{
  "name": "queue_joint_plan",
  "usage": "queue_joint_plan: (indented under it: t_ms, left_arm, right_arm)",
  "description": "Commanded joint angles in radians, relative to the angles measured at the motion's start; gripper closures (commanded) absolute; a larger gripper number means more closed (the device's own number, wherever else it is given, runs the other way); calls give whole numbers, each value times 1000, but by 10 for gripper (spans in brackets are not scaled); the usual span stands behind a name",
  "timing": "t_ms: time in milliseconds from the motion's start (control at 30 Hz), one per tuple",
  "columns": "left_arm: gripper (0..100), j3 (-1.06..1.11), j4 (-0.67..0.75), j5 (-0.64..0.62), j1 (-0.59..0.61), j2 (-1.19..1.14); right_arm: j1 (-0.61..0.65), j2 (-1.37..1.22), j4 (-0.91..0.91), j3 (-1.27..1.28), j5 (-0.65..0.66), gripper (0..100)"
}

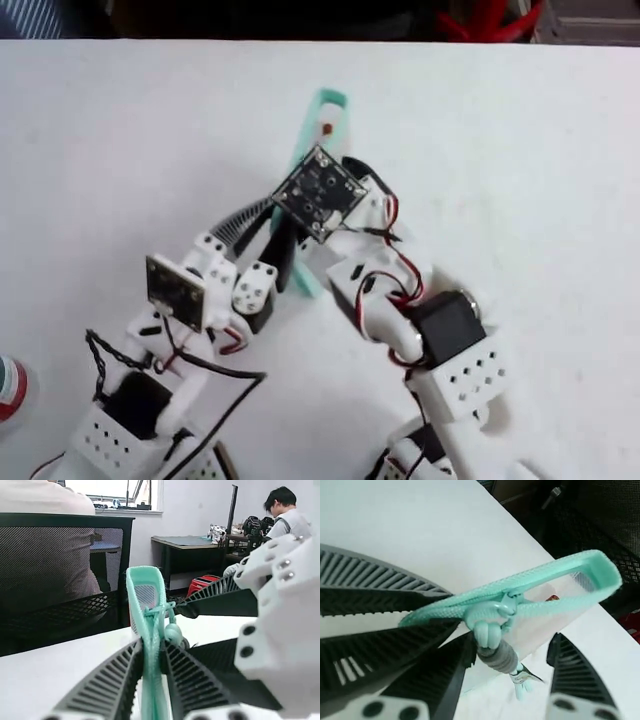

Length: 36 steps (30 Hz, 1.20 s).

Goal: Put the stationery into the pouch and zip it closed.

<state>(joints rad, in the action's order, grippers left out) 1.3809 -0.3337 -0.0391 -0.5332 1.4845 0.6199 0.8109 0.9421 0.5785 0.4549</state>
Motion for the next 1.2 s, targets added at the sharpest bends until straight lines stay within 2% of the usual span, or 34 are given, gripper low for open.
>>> queue_joint_plan:
  t_ms: [0, 133, 333, 733, 900, 1167]
  left_arm:
    - [974, 35, -34, 11, -77, -2]
    - [974, 35, -34, 11, -77, -2]
    - [974, 35, -34, 11, -77, -2]
    - [967, 28, -29, 11, -71, 2]
    - [856, 31, -34, 5, -74, 4]
    - [849, 32, -25, 3, -77, -1]
  right_arm:
    - [12, -8, -99, 34, 6, 758]
    - [-30, -54, -171, 40, 6, 797]
    - [-24, -64, -255, 38, 6, 985]
    - [-41, 228, -239, 109, 6, 980]
    - [-74, 305, -209, 103, -2, 980]
    - [-70, 305, -153, 92, -2, 980]
